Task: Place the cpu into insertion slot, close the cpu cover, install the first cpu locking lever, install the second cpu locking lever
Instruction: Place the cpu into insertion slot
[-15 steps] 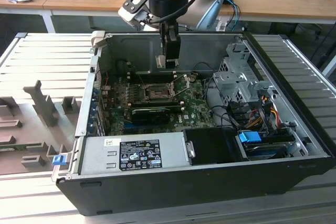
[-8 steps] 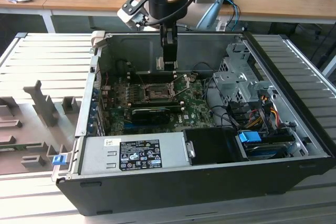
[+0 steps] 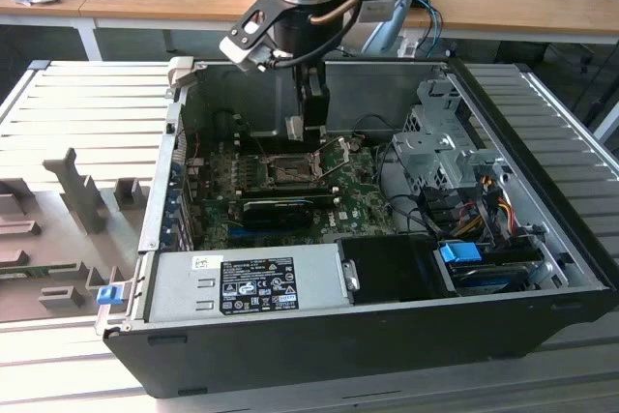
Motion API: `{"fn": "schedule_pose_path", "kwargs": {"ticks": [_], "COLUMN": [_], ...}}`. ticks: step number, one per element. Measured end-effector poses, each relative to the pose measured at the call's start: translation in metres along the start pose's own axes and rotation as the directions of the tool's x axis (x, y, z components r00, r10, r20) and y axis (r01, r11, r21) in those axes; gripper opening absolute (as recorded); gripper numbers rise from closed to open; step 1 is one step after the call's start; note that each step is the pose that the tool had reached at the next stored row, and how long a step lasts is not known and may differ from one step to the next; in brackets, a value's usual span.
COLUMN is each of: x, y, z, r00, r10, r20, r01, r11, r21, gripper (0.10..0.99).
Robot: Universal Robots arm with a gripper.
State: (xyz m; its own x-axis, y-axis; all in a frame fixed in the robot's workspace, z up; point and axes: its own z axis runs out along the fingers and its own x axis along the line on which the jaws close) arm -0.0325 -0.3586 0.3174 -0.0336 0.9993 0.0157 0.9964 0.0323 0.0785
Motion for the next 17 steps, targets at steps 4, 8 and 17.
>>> {"fn": "schedule_pose_path", "kwargs": {"ticks": [4,8,17], "x": [-0.0001,-0.0001,-0.0002], "y": [-0.0002,-0.0003,-0.0007], "z": [0.0027,0.0042,0.0093], "r00": [0.9999,0.9999,0.9999], "r10": [-0.014,-0.013,-0.013], "r20": [-0.0010,-0.0012,-0.0012], "r01": [0.014,0.013,0.013], "r11": [0.9999,0.9999,0.9999], "r21": [0.000,0.001,0.004], "gripper": [0.525,0.525,0.525]}}
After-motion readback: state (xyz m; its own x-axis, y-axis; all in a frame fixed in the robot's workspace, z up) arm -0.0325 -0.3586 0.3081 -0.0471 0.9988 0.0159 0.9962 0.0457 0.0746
